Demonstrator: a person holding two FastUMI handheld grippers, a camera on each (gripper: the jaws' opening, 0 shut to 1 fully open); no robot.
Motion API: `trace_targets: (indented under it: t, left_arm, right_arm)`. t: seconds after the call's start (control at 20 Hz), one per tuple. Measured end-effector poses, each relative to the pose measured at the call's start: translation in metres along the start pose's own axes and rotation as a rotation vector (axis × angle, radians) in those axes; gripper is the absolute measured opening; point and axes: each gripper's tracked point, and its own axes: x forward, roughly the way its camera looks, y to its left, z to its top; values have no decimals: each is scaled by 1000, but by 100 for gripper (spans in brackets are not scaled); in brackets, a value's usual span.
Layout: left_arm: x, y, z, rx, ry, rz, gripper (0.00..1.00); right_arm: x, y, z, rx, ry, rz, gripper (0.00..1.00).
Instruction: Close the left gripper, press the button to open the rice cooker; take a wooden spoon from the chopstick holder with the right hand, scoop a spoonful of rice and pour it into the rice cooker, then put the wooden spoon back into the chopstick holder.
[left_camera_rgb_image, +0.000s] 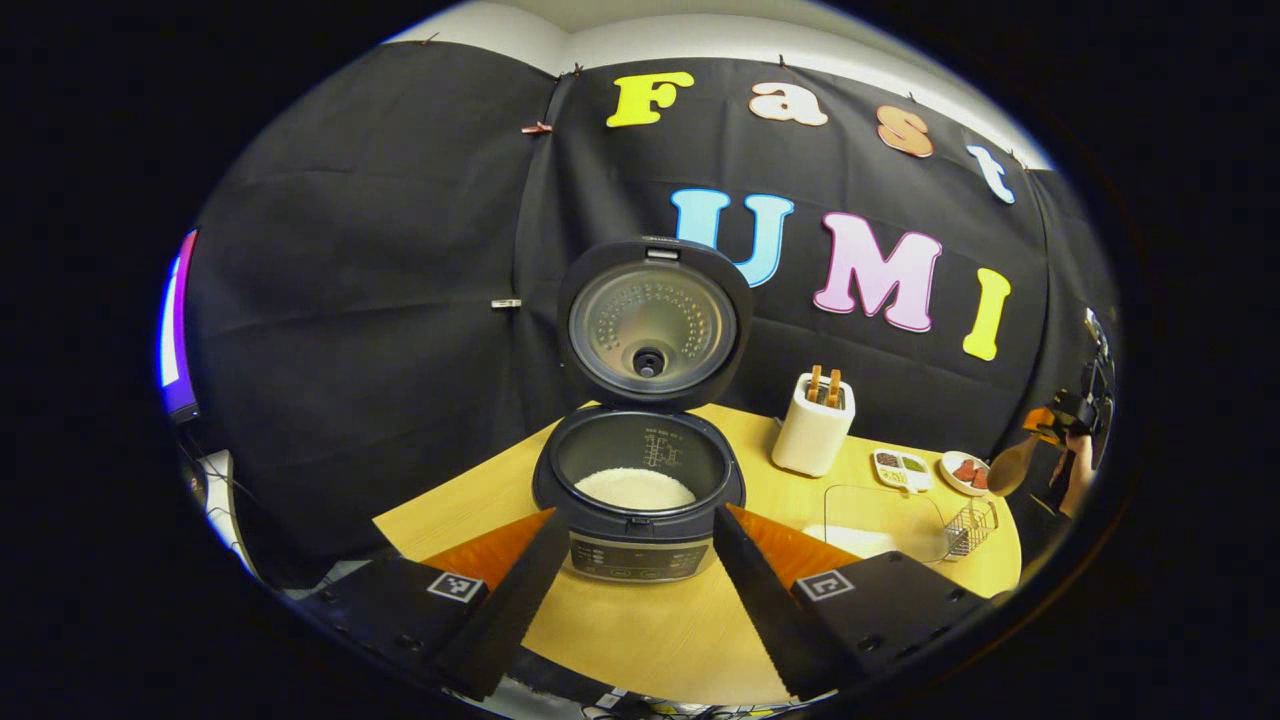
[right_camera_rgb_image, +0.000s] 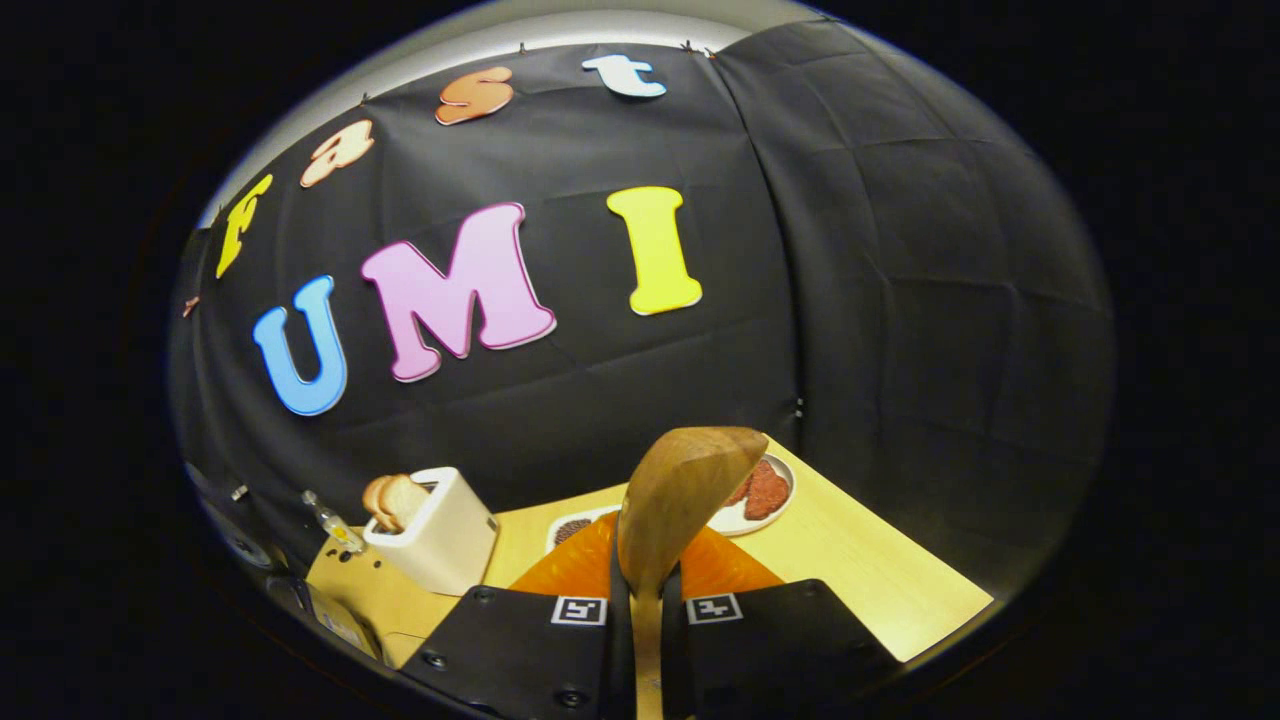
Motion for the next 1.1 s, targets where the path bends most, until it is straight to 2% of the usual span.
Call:
trace_targets:
  t: [0.25,0.45,0.6,0.75,0.8,0.85,0.95,1.1]
  left_arm:
    - [8,4,7,66,-16,-106,96]
    - [17,12,3,108,-15,-134,95]
    - [17,16,-4,128,2,-151,95]
    - [18,20,-16,143,38,-153,95]
    - [19,23,-18,150,45,-151,95]
    - [20,25,-22,153,52,-152,95]
    - [24,29,-29,151,69,-151,95]
    - [27,37,-15,132,23,-142,95]
  right_arm:
    - [-36,86,-21,-65,25,177,14]
    - [-53,129,-59,-99,85,253,14]
    - [-58,143,-93,-182,120,276,14]
    - [-50,140,-130,-312,144,273,14]
    - [-46,138,-138,-366,144,271,10]
    - [-41,137,-148,-417,148,268,14]
    - [-34,134,-170,-508,156,258,14]
    - [-30,129,-204,-548,209,236,14]
